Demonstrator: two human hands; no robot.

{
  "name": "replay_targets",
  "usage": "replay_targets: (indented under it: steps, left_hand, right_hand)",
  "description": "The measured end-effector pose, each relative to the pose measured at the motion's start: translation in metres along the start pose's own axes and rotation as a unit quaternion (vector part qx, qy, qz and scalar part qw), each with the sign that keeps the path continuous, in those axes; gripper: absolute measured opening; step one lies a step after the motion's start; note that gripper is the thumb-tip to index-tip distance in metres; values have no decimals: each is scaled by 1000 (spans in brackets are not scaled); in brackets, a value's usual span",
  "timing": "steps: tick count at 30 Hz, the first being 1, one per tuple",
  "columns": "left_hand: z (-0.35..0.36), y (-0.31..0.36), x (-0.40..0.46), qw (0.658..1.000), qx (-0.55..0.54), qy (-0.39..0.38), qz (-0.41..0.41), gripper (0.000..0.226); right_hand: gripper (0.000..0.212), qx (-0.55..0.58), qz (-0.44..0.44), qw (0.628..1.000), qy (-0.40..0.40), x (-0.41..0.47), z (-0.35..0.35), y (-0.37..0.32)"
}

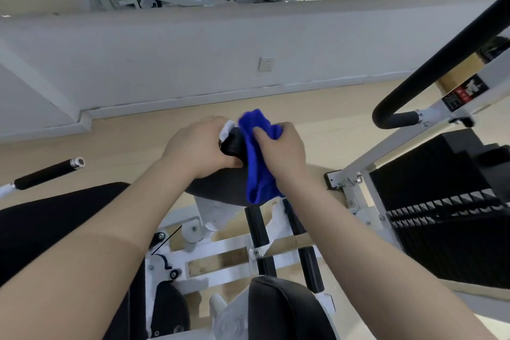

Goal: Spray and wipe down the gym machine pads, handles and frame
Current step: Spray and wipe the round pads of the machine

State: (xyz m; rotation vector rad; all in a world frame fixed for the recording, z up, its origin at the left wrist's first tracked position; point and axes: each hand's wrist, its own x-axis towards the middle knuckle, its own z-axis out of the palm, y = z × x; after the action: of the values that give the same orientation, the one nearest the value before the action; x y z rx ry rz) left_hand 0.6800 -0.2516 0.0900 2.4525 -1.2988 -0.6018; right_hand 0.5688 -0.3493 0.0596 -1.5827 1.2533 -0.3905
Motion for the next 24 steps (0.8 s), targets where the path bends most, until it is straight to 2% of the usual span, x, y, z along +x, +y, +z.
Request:
replay_targets:
  steps: [2, 4, 6, 9, 10, 13, 15, 18, 20, 21, 23, 24]
  left_hand:
    - [2, -2, -1, 1000, 0, 2, 4, 14]
    - [0, -2, -3, 1000, -8, 1, 8, 17]
    - [-2, -3, -4, 1000, -11, -5, 16, 28]
    - [-5, -5, 0, 999, -3, -21, 33, 42]
    - [-5, -6, 3, 999, -2, -24, 40, 42]
    - [-6, -6, 9, 997, 7, -30, 70, 40]
    - [-7, -7, 14, 996, 3, -39, 81, 39]
    - [-9, -12, 20, 993, -23, -54, 105, 41]
    - [-4, -18, 19, 988, -115, -13, 105, 33]
    - [1, -21, 16, 976, -209, 26, 62, 35]
    - [10, -23, 13, 905, -413, 87, -60, 39]
    - [15, -23, 13, 870, -472, 96, -100, 38]
  right_hand:
    - [15, -167, -118, 979, -21, -19, 17, -20]
    - [16, -217, -178, 960, 4, -24, 17, -17]
    - [16, -218, -149, 964, 33, -14, -1, 2]
    - [9, -211, -16, 976, 52, -2, -28, 29]
    - [9, -195, 1, 979, 57, -2, -28, 31]
    - [14, -209, -67, 971, 91, -6, -13, 17]
    - [17, -247, -134, 958, 65, -5, -9, 7]
    - [19, -257, -154, 954, 9, -2, -23, 7]
    - [18, -253, -152, 956, -3, -10, -34, 10]
    - [16, -253, -167, 953, -16, -18, -35, 9]
    - [14, -269, -241, 929, -75, -29, -26, 0]
    - [15, -293, -277, 909, -105, -29, -19, -8]
